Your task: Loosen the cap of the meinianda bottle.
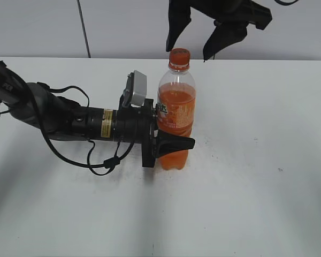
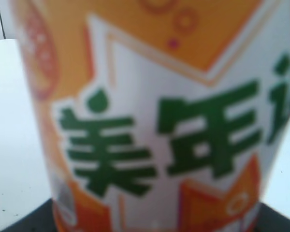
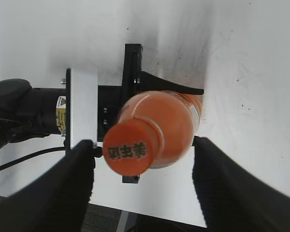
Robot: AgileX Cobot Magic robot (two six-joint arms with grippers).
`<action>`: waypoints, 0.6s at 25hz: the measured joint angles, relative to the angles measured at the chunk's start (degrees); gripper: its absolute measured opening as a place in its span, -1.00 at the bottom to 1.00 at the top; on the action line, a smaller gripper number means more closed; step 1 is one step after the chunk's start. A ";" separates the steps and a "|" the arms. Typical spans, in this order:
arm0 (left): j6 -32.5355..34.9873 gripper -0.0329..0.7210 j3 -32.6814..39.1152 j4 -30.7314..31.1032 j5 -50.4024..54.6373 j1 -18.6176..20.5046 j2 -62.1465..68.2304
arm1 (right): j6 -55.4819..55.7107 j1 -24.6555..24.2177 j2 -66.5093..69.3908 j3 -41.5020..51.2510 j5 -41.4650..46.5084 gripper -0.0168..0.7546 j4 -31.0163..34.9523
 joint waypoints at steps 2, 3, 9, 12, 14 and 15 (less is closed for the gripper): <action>0.00 0.12 0.00 -0.02 0.00 0.00 0.00 | 0.28 0.18 0.05 0.00 -0.50 0.29 -0.12; 0.00 0.12 0.00 -0.02 0.00 0.00 0.00 | 0.47 0.19 0.11 0.00 -0.94 0.29 -0.12; 0.00 0.12 0.00 -0.06 0.00 0.00 0.00 | 0.72 0.41 0.96 0.00 -2.21 0.29 0.51; 0.00 0.12 0.00 -0.06 0.00 0.00 0.00 | 0.72 0.66 1.40 0.00 -2.21 0.29 0.58; 0.00 0.12 0.00 -0.06 0.00 0.00 0.00 | 0.72 0.79 1.72 0.00 -1.92 0.28 0.80; 0.00 0.12 0.00 -0.06 0.00 0.00 0.00 | 0.72 0.87 1.95 0.00 -1.49 0.27 0.85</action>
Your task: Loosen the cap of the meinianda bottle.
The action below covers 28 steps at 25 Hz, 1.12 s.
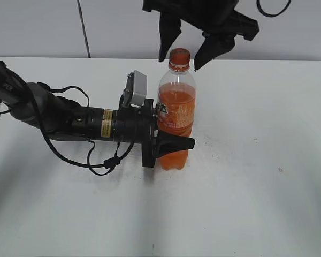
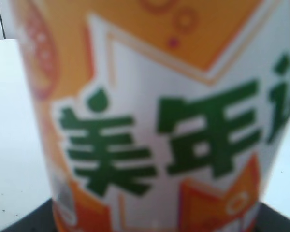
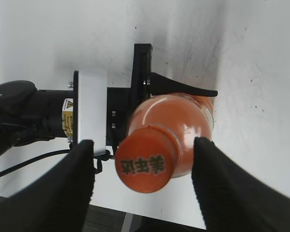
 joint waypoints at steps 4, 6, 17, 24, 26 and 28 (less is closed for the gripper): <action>0.00 0.12 0.00 0.00 0.00 0.00 0.00 | 0.00 0.11 0.65 0.00 1.33 0.25 0.06; 0.00 0.12 0.00 0.00 0.00 0.00 0.00 | 0.00 0.11 0.65 0.00 1.32 0.21 0.06; 0.00 0.12 0.00 0.00 0.00 0.00 0.00 | -0.24 0.11 0.65 0.00 1.45 -0.07 0.01; 0.00 0.12 0.00 0.00 0.00 0.00 0.00 | -0.94 0.11 0.65 0.00 1.45 -0.07 0.01; 0.00 0.12 0.00 0.00 0.00 0.00 0.00 | -0.94 0.11 0.65 0.00 1.34 -0.07 0.01; 0.00 0.12 0.00 0.00 0.00 0.00 0.00 | -0.94 0.11 0.65 0.00 1.33 -0.07 0.01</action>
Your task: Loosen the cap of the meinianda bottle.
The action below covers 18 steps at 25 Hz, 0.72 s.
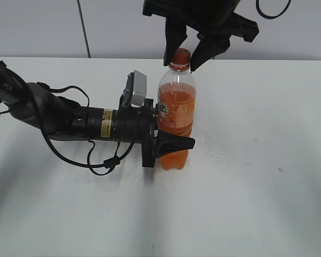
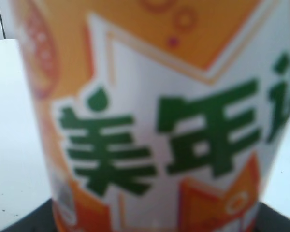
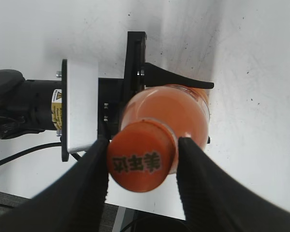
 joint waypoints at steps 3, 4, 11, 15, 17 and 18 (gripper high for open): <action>0.00 0.12 0.00 0.00 0.00 0.00 0.00 | 0.00 0.00 0.00 0.00 0.00 -0.07 0.00; 0.00 0.12 0.00 0.00 0.00 0.00 0.00 | 0.00 0.00 0.00 0.00 0.00 -0.07 0.00; -0.01 0.12 0.00 -0.07 0.00 0.00 0.00 | -0.02 0.00 0.00 0.00 -0.33 -0.06 0.00; -0.01 0.12 0.00 -0.09 0.00 0.00 0.00 | -0.07 0.00 0.00 0.00 -0.50 -0.03 0.00; -0.01 0.12 0.00 -0.13 0.00 0.00 0.00 | -0.07 0.00 0.00 0.00 -0.52 -0.03 0.05; -0.01 0.12 0.00 -0.13 0.00 0.00 0.00 | -0.07 0.00 0.00 0.00 -0.57 -0.03 0.05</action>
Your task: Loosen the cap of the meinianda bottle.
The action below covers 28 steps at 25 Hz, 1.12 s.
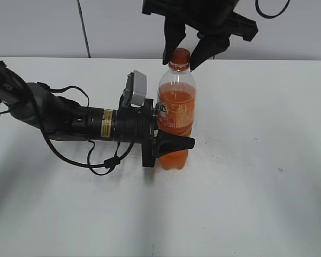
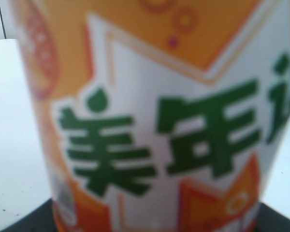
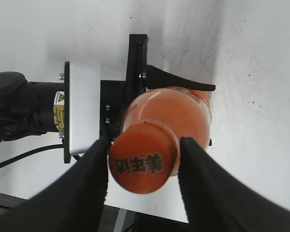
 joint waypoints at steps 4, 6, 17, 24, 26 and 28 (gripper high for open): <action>0.00 0.12 0.00 0.00 0.00 0.00 0.00 | -0.09 0.00 0.00 -0.66 0.00 -0.03 0.04; 0.00 0.12 0.00 0.00 0.00 0.00 0.00 | -0.21 0.00 0.00 -1.26 0.06 -0.03 0.04; 0.00 0.12 0.00 0.00 0.00 0.00 0.00 | -0.59 0.00 0.00 -1.54 0.78 -0.03 -0.44; 0.00 0.12 0.00 0.00 0.00 0.00 0.00 | -0.59 0.00 0.51 -1.60 0.80 -0.18 -0.82; 0.00 0.12 0.00 0.00 0.00 0.00 0.00 | -0.59 0.00 0.51 -1.60 0.80 -0.22 -0.82; 0.00 0.12 0.00 0.00 0.00 0.00 0.00 | -1.27 0.00 0.51 -1.60 0.80 -0.22 -0.86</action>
